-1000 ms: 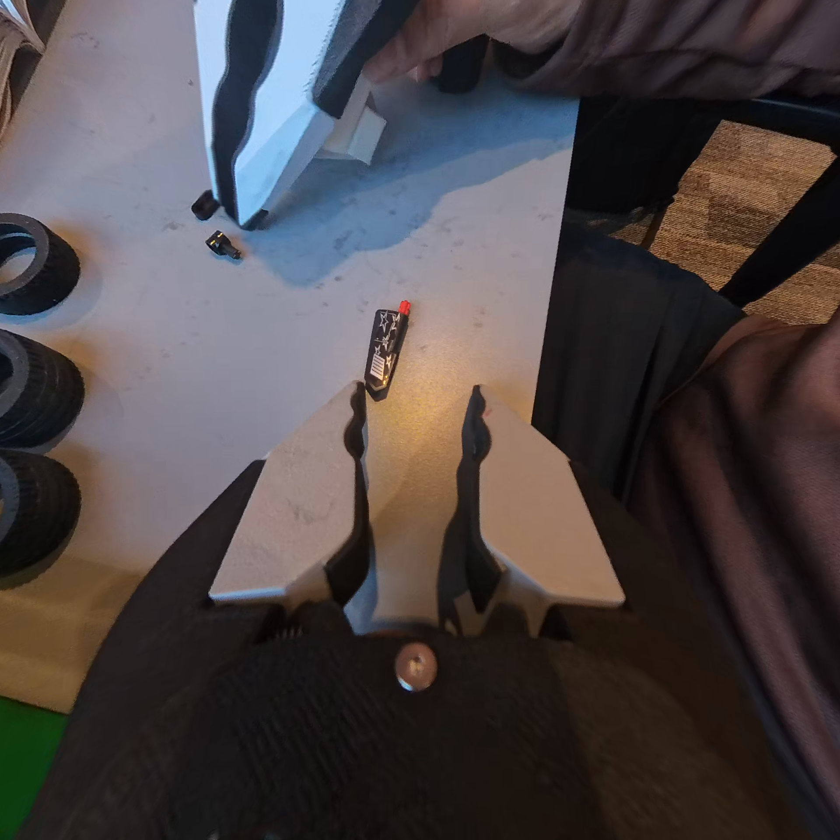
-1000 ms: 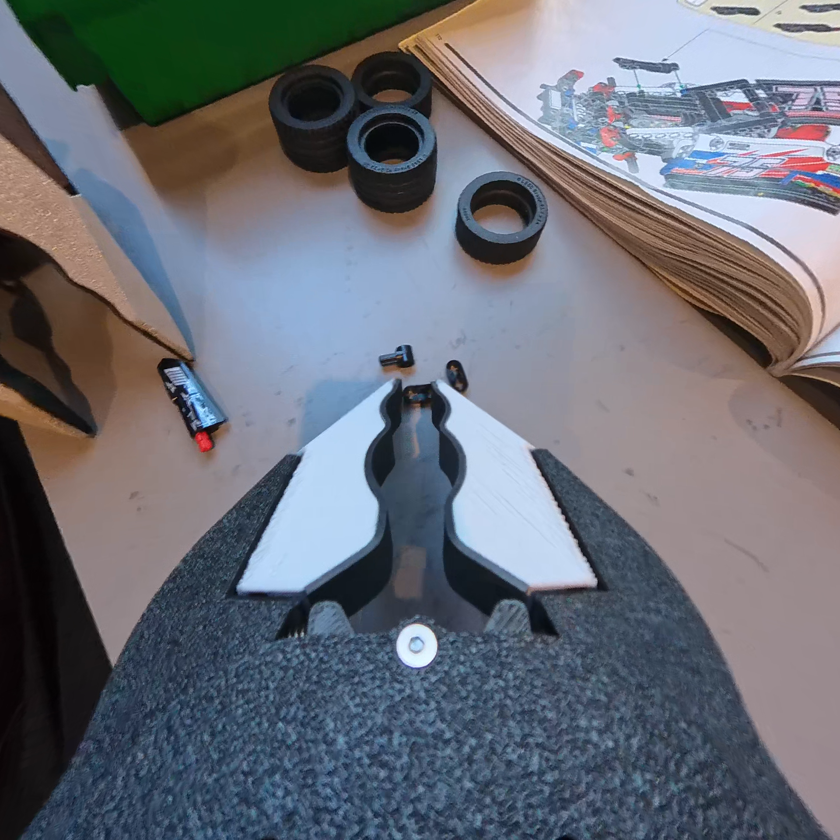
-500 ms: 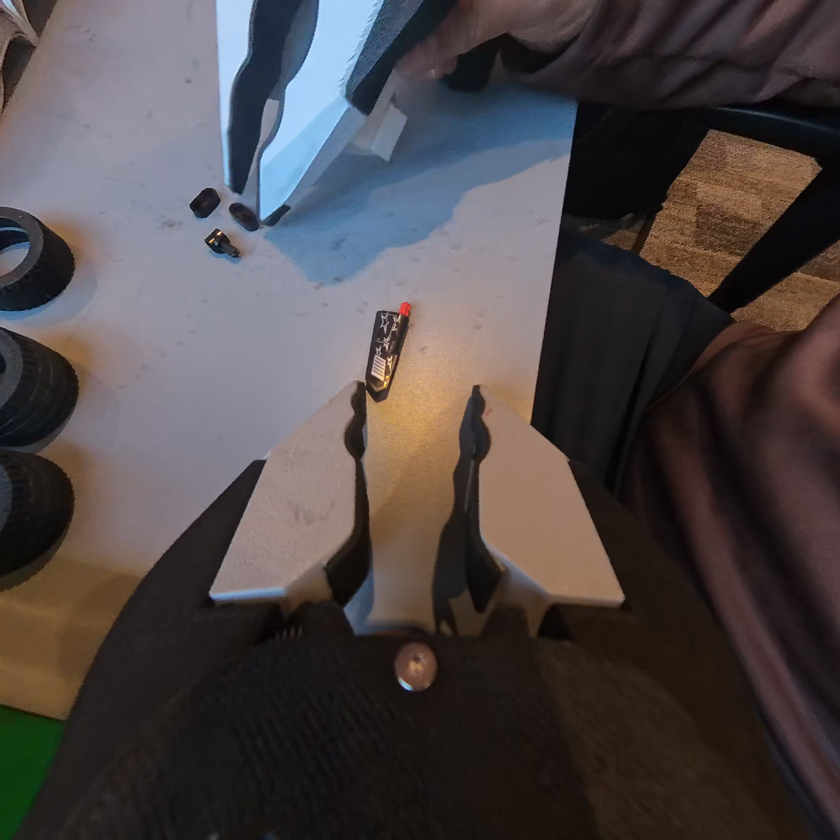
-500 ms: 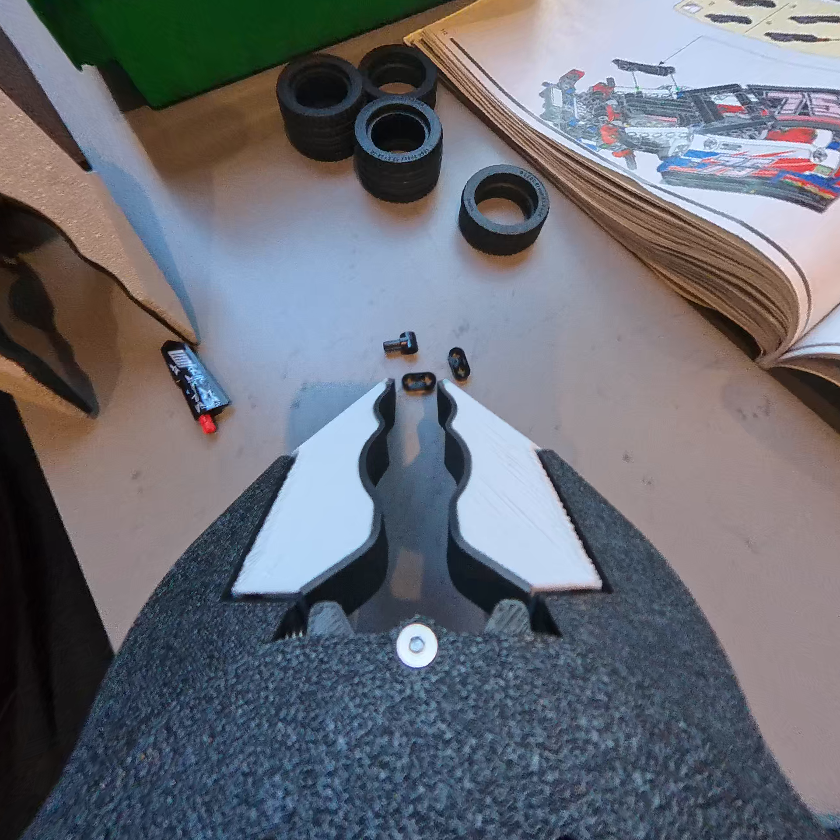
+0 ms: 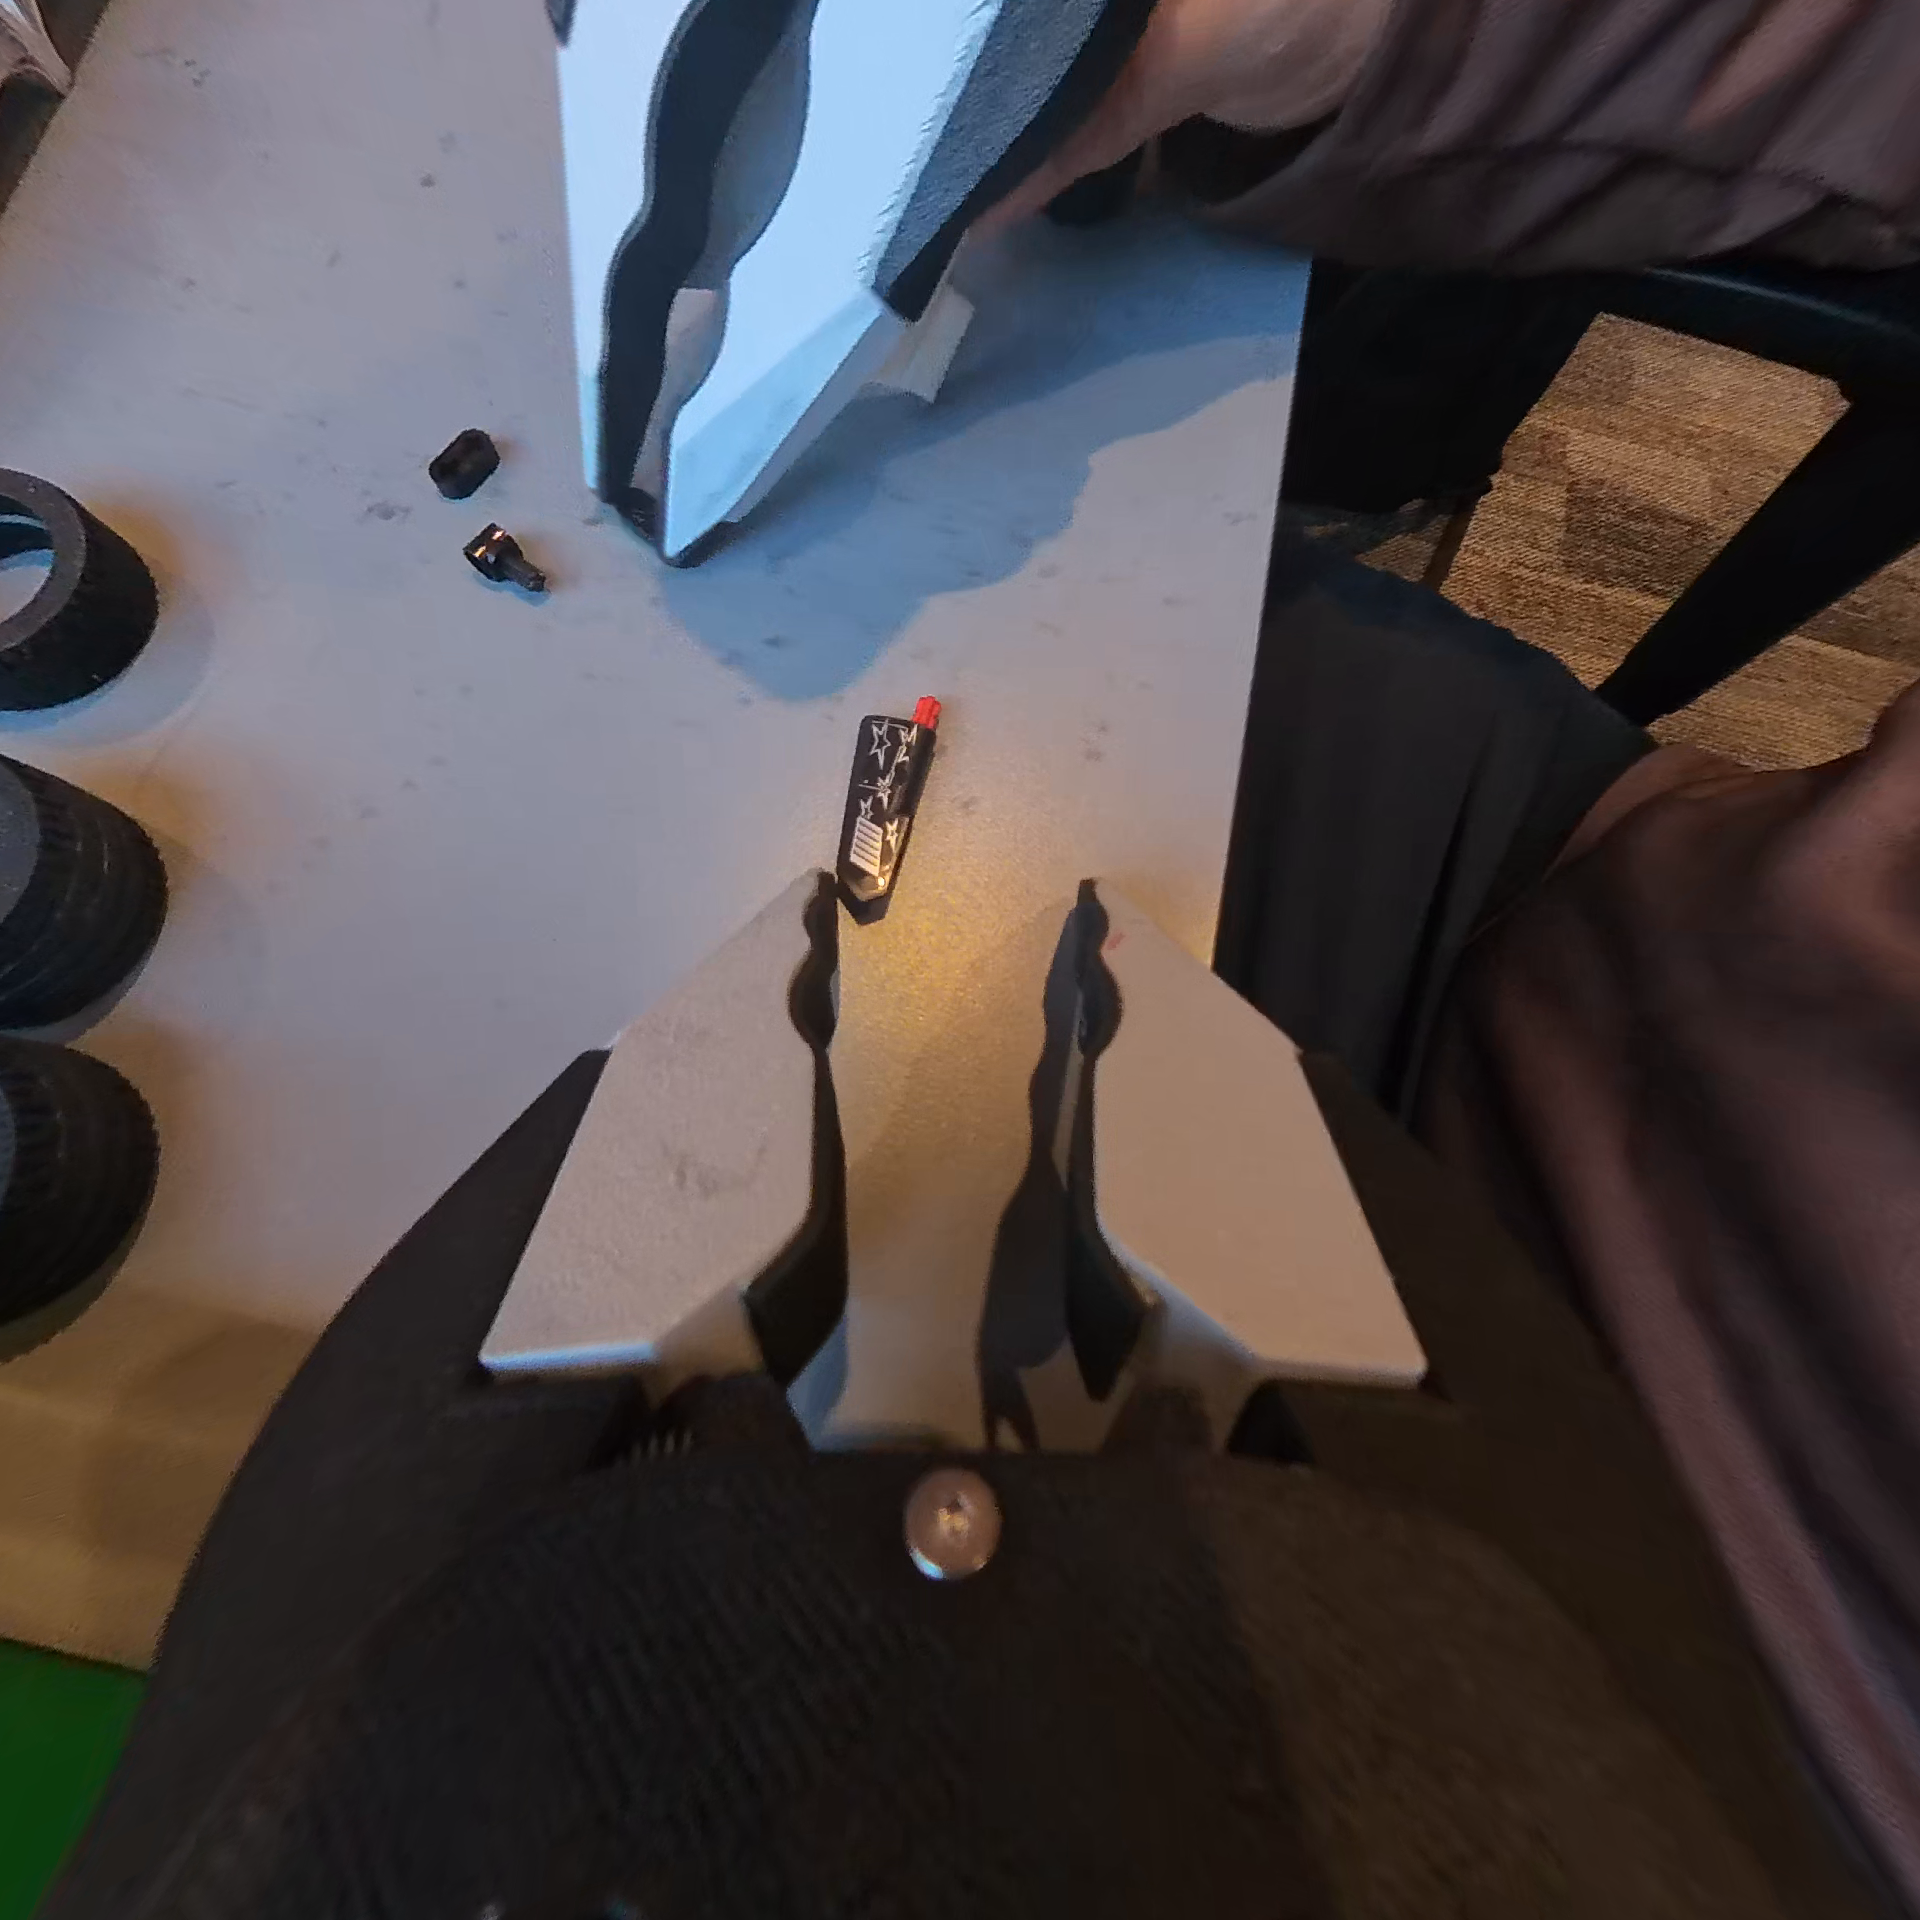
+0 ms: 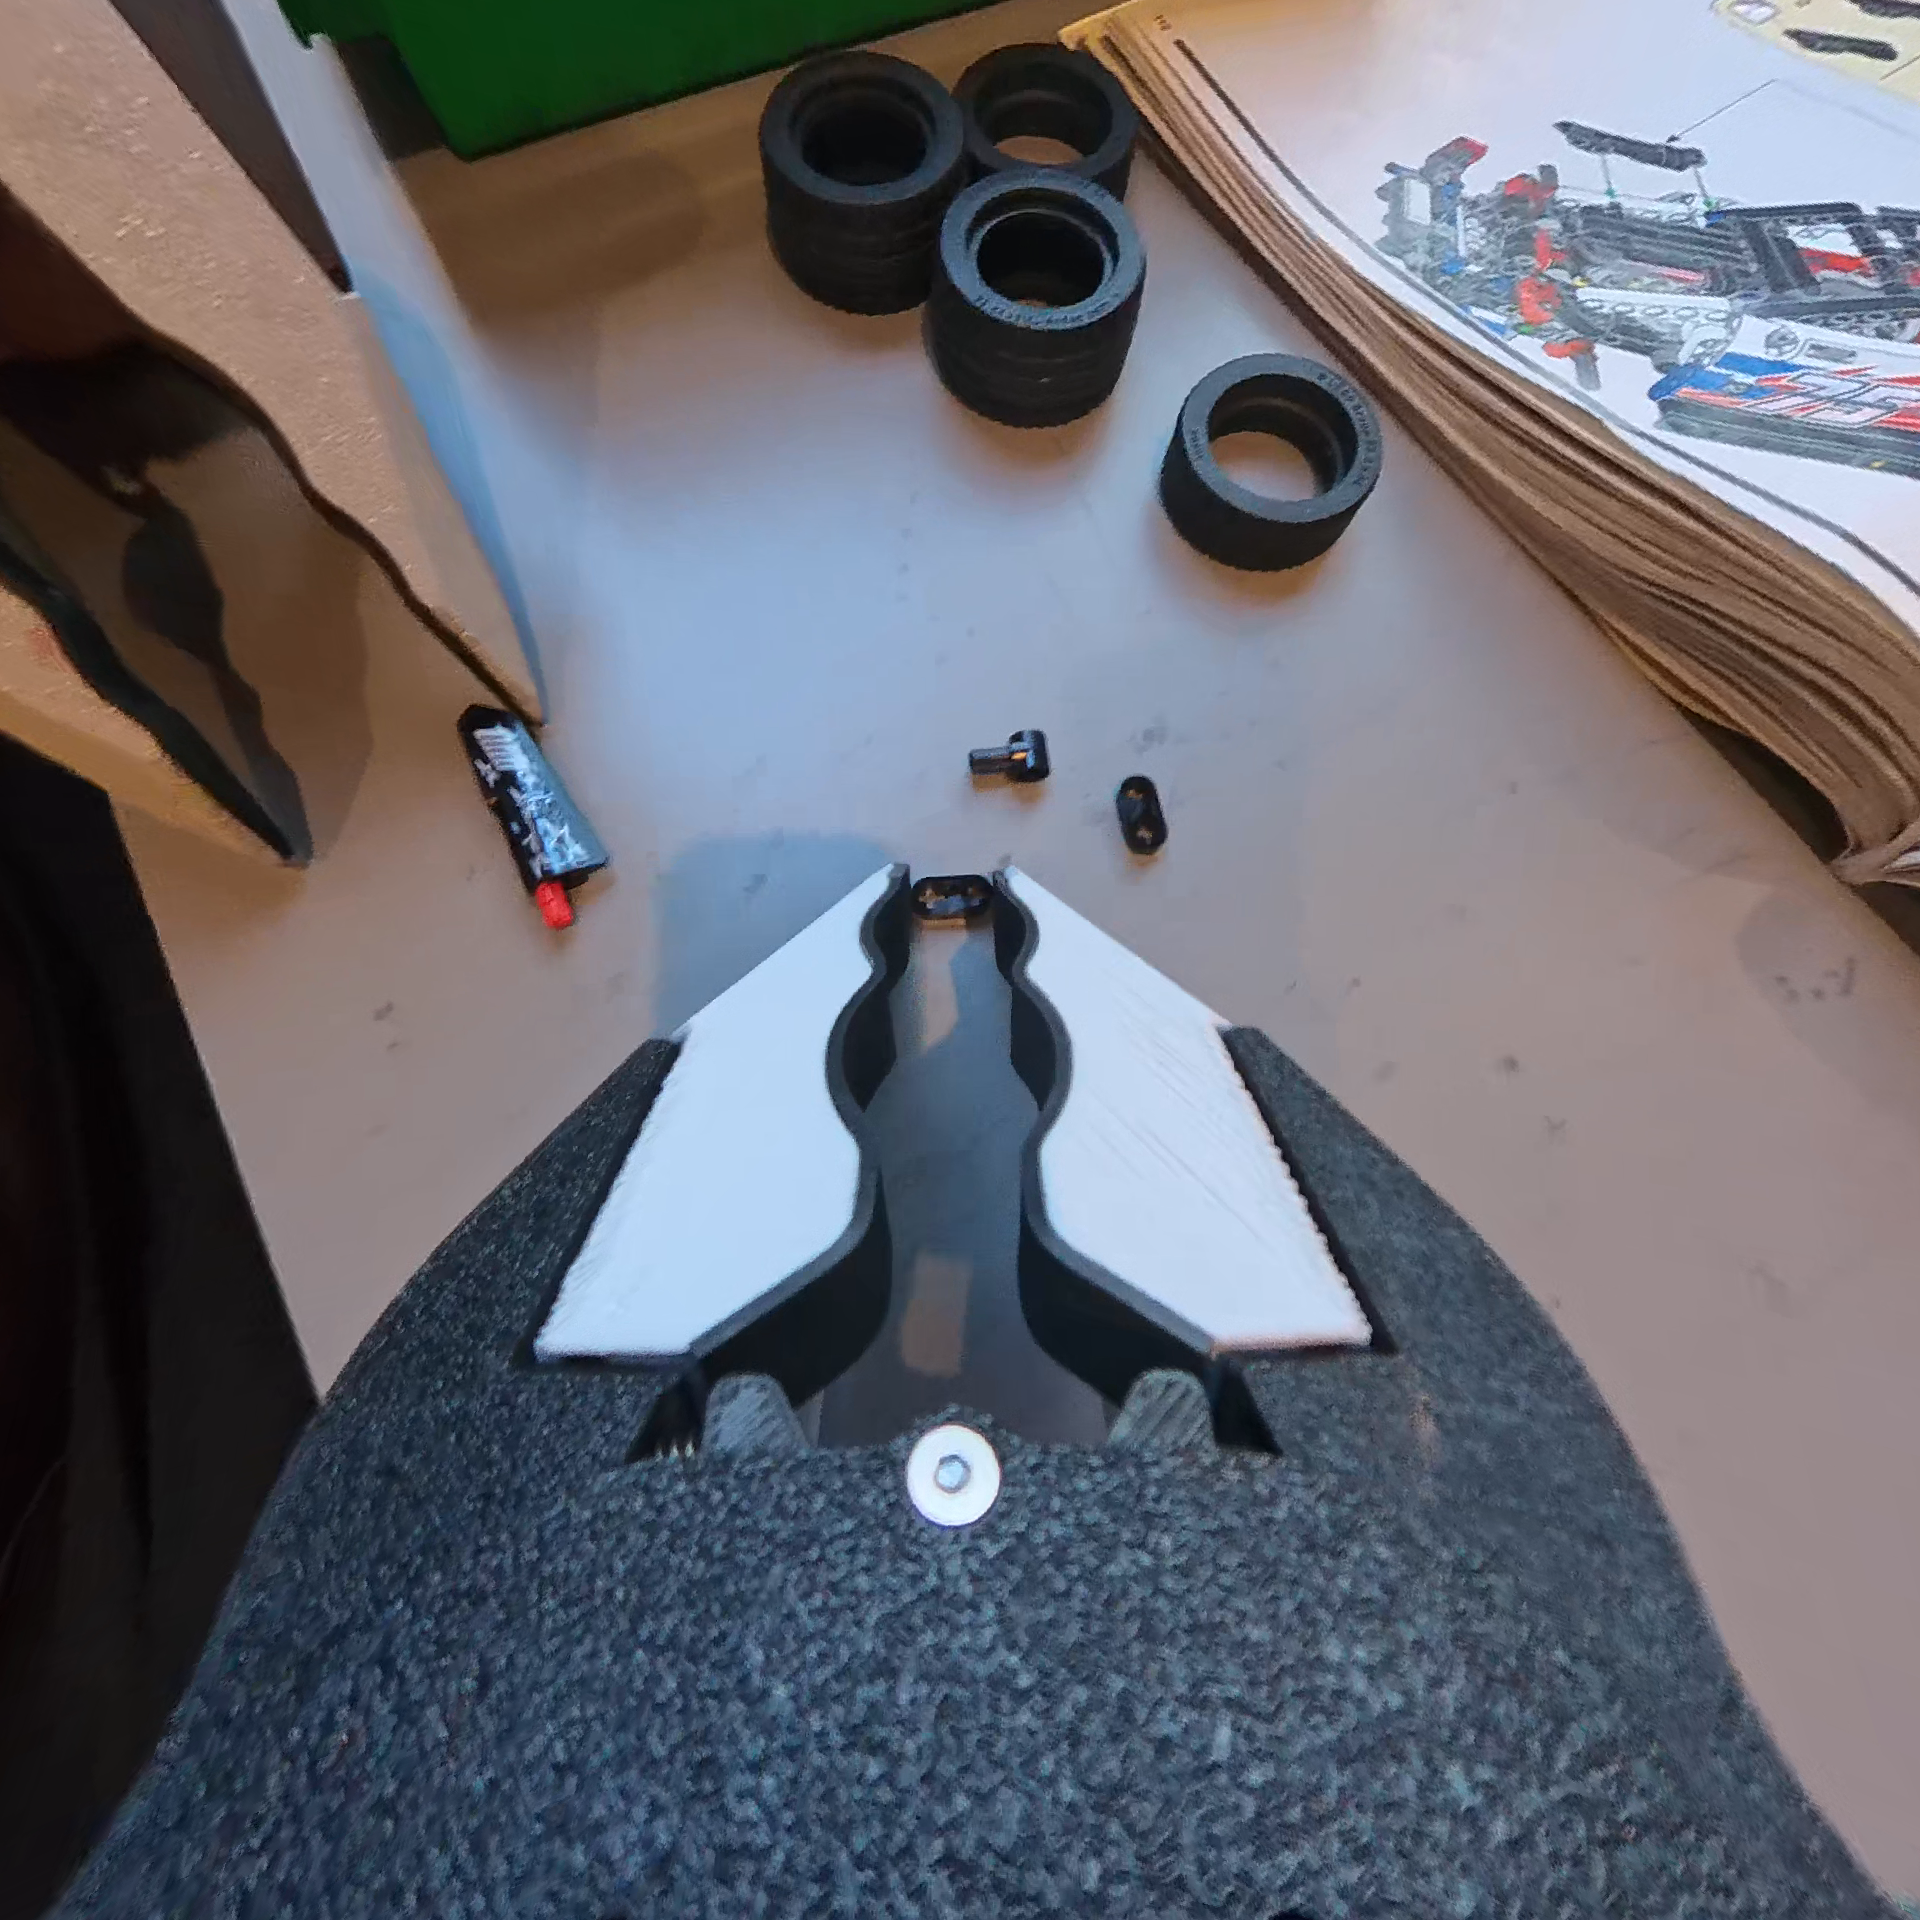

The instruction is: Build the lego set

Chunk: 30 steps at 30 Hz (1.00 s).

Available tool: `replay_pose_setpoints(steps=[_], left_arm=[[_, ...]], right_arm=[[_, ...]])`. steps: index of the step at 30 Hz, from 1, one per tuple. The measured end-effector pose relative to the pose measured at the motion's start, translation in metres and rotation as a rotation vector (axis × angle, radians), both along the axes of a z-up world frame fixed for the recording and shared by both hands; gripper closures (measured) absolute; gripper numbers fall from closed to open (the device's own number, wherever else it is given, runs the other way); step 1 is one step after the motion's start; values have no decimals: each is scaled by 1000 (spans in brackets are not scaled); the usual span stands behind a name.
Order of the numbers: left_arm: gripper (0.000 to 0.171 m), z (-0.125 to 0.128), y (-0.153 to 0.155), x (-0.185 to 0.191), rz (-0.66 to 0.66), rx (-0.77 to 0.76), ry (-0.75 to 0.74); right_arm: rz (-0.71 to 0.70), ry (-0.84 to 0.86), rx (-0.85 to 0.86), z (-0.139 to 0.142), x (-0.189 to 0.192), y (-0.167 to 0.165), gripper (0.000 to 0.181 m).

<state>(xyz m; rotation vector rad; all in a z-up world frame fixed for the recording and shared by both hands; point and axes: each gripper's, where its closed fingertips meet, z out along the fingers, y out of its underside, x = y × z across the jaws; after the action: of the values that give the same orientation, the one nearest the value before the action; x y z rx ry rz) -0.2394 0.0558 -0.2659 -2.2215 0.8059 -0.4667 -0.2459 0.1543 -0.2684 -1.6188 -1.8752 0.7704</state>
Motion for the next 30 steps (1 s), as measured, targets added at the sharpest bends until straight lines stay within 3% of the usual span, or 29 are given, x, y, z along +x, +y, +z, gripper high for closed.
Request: replay_pose_setpoints(steps=[5,9,17,23,30], left_arm=[[128,-1,0,0,-1,26,42],[116,1,3,-5,36,68,73],[114,36,10,-20,160,330,47],[116,49,16,-31,242,435,70],[125,54,19,-29,237,522,136]], right_arm=[[-19,18,-31,4,11,-3,165],[-35,87,-112,16,17,-15,165],[-30,222,-241,40,14,-36,165],[43,345,-445,65,5,-58,166],[171,423,-506,83,7,-82,166]])
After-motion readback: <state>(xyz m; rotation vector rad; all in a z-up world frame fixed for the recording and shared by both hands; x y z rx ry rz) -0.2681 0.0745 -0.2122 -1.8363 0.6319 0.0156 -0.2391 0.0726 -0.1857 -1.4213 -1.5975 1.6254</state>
